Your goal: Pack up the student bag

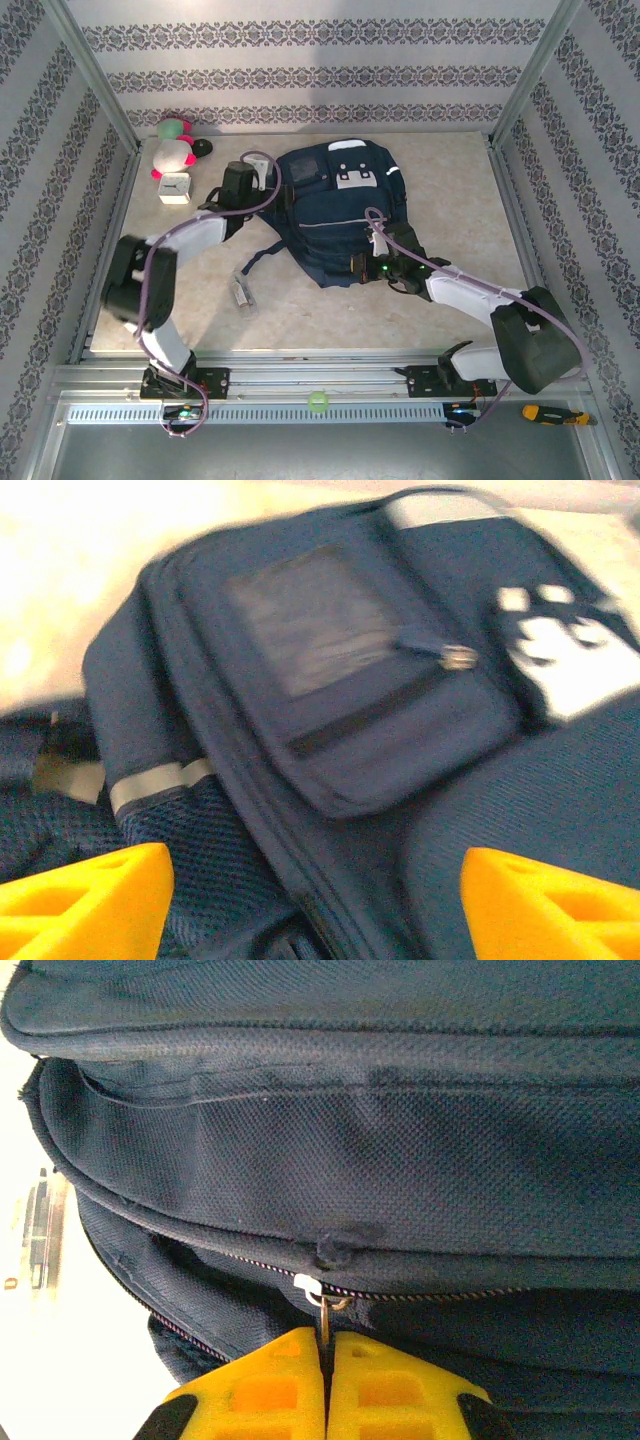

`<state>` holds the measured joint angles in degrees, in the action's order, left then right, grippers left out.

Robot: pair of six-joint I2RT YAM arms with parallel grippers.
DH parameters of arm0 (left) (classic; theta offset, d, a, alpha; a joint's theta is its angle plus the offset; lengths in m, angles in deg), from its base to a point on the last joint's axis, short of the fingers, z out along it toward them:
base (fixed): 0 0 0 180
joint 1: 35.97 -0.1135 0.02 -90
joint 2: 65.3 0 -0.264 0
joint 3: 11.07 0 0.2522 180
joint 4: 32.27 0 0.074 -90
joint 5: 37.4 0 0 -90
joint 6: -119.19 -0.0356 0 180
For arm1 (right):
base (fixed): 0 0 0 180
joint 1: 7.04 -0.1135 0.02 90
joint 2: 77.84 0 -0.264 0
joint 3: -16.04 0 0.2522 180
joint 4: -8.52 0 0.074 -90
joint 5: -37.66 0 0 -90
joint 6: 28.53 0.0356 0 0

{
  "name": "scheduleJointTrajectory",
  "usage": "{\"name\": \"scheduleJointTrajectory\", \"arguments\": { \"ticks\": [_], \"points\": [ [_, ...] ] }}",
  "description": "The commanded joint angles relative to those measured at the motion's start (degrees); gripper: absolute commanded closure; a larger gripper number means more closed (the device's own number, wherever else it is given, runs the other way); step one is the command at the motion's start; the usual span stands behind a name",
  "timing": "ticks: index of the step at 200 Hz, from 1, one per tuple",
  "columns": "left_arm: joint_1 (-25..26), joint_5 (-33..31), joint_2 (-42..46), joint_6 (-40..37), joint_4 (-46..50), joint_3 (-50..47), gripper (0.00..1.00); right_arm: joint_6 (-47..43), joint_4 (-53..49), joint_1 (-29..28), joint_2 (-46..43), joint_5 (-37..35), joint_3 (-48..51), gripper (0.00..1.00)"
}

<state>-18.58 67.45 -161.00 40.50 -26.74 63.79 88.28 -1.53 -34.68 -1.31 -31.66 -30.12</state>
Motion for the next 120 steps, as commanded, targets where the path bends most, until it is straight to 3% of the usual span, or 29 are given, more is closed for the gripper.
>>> {"name": "scheduleJointTrajectory", "arguments": {
  "ticks": [1,25,49,100,120],
  "points": [
    [2.4,7.3,7.8,-21.4,-0.3,-4.8,0.26,-0.6,0.2,-0.6,0.7,1.4,-1.8,1.00],
    [6.7,14.5,11.1,-39.1,3.9,-8.0,0.27,-0.8,-0.2,-0.6,0.9,1.5,-2.4,1.00],
    [13.7,16.2,11.0,-54.3,6.3,-9.8,0.26,-0.8,-0.3,-0.5,1.2,1.8,-2.6,1.00],
    [22.0,14.0,3.0,-62.1,3.2,-6.8,0.32,-0.8,-0.4,-0.3,2.2,2.7,-3.1,1.00],
    [23.6,7.3,-0.7,-62.6,-0.1,-5.7,0.32,-0.8,-0.4,-0.3,2.6,2.8,-3.3,1.00]
  ]
}}
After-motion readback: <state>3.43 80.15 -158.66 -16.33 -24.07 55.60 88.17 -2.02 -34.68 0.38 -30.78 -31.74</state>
